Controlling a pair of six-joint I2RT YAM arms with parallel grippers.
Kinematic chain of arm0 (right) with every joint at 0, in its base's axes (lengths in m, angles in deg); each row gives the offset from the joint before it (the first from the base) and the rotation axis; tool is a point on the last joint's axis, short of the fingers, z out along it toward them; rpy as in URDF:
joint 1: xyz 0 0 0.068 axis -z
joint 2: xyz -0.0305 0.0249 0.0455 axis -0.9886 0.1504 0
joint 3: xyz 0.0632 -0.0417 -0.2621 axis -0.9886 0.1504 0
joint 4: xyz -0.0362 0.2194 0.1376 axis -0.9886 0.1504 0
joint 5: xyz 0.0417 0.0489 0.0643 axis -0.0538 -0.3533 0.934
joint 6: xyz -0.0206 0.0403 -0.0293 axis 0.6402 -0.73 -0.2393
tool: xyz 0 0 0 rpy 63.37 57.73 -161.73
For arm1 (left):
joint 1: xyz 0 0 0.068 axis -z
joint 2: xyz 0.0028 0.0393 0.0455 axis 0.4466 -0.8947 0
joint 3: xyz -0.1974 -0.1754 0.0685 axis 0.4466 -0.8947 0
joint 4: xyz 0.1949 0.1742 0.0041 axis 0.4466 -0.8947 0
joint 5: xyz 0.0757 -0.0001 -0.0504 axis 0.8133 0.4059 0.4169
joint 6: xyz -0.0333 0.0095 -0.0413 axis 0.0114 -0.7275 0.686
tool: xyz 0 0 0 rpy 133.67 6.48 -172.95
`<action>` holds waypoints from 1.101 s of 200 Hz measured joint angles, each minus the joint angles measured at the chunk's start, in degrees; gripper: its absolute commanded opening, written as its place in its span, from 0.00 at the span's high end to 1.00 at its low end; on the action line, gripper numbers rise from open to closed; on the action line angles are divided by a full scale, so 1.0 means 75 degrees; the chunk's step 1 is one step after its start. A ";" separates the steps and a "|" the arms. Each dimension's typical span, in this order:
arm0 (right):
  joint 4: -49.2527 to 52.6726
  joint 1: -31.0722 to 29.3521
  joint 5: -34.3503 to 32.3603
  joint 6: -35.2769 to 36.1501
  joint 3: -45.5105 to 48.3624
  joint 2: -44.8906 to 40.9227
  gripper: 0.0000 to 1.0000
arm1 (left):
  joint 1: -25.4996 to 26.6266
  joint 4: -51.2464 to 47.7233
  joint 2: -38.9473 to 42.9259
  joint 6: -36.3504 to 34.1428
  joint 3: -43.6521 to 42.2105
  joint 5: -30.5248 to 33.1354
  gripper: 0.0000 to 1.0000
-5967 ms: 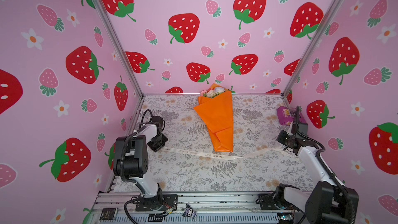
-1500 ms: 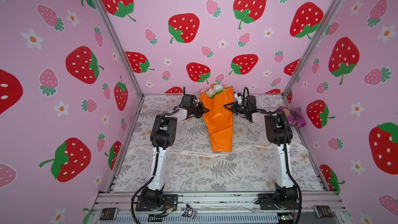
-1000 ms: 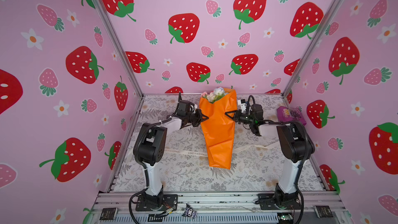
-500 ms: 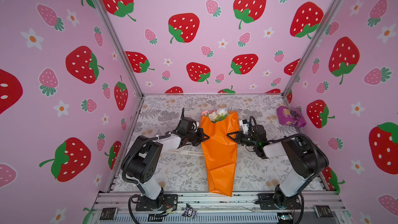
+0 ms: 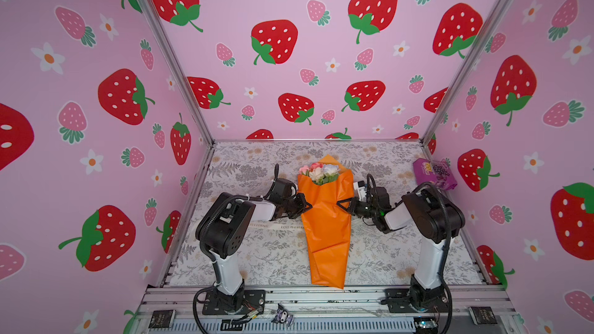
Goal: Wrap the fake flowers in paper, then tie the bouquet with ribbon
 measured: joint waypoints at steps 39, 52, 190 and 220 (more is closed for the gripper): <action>0.0090 0.0224 0.0125 0.0119 -0.0498 0.0341 0.99 | -0.0073 0.0079 -0.0513 -0.0087 0.0498 -0.0003 1.00; 0.0274 0.0277 0.0178 0.0230 -0.0781 0.0458 0.99 | -0.0146 0.0020 -0.0638 -0.0175 0.0755 -0.0009 1.00; 0.1588 0.0370 0.0455 0.0796 -0.2049 0.0857 1.00 | -0.0475 -0.0283 -0.1037 -0.0306 0.1422 -0.0294 1.00; 0.1629 0.0376 0.0516 0.0793 -0.1909 0.0676 1.00 | -0.0475 -0.0248 -0.0807 -0.0105 0.1253 -0.0388 1.00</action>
